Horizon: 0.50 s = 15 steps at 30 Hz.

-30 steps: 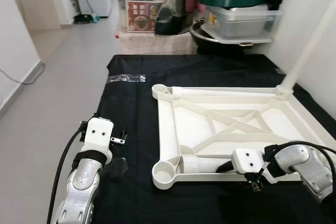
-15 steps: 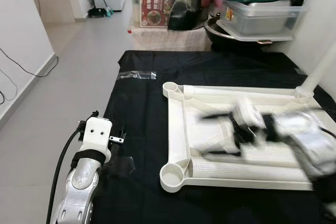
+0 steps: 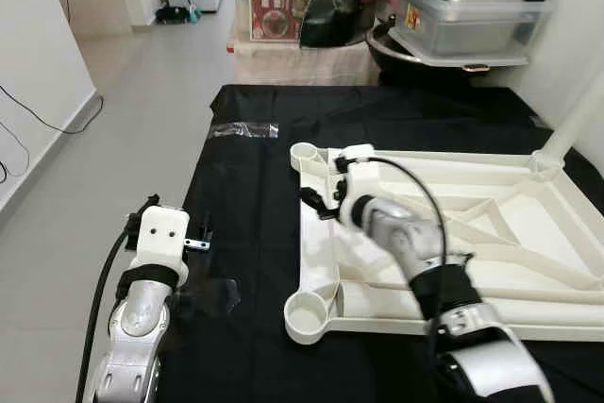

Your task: Building children table

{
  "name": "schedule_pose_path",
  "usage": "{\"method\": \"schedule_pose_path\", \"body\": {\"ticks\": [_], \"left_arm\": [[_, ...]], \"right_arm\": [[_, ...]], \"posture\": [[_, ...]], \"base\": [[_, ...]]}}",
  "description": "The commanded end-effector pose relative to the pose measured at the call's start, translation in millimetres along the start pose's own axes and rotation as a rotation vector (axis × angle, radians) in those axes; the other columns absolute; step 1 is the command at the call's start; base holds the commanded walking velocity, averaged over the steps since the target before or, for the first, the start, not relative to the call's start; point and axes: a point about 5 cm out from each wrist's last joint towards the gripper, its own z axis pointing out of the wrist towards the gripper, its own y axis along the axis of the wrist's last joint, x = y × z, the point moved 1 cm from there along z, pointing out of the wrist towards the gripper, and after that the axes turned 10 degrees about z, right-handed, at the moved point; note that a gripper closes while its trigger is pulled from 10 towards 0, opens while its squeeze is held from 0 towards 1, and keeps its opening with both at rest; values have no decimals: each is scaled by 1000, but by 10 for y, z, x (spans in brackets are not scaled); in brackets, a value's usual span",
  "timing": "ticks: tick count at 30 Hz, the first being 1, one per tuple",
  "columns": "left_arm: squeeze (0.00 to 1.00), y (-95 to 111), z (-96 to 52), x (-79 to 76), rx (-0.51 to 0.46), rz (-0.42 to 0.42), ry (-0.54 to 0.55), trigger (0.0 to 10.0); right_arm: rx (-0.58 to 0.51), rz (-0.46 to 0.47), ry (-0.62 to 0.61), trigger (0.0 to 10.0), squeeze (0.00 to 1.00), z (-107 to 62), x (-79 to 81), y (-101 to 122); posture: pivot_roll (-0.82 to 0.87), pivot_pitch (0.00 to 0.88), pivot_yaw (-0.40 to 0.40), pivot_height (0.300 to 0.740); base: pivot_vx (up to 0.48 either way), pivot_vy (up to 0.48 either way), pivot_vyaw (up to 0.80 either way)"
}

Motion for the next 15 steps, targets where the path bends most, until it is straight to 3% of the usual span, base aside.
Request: {"method": "schedule_pose_path", "body": {"ticks": [1, 4, 5, 7, 10, 15], "left_arm": [[0, -86, -17, 47, 41, 25, 14, 10000], [0, -100, -24, 60, 48, 27, 20, 10000], [0, -111, -31, 56, 53, 27, 22, 10000], [0, -111, -31, 56, 53, 27, 22, 10000], [0, -113, -29, 37, 56, 31, 22, 10000], [0, -117, -20, 40, 58, 33, 23, 10000]], "right_arm": [[2, 60, -23, 10000, 0, 24, 33, 2], [17, 68, -13, 10000, 0, 37, 105, -36], [33, 62, -8, 10000, 0, 49, 199, -86], [33, 62, -8, 10000, 0, 49, 199, -86], [73, 20, 16, 10000, 0, 54, 450, -225], [97, 19, 34, 10000, 0, 59, 565, -285]], "posture": [[102, 0, -66, 740], [99, 0, -66, 740], [100, 0, -68, 740], [100, 0, -68, 740], [100, 0, -66, 740], [100, 0, -64, 740]], "base": [[0, 0, 0], [0, 0, 0], [0, 0, 0], [0, 0, 0], [0, 0, 0], [0, 0, 0]]}}
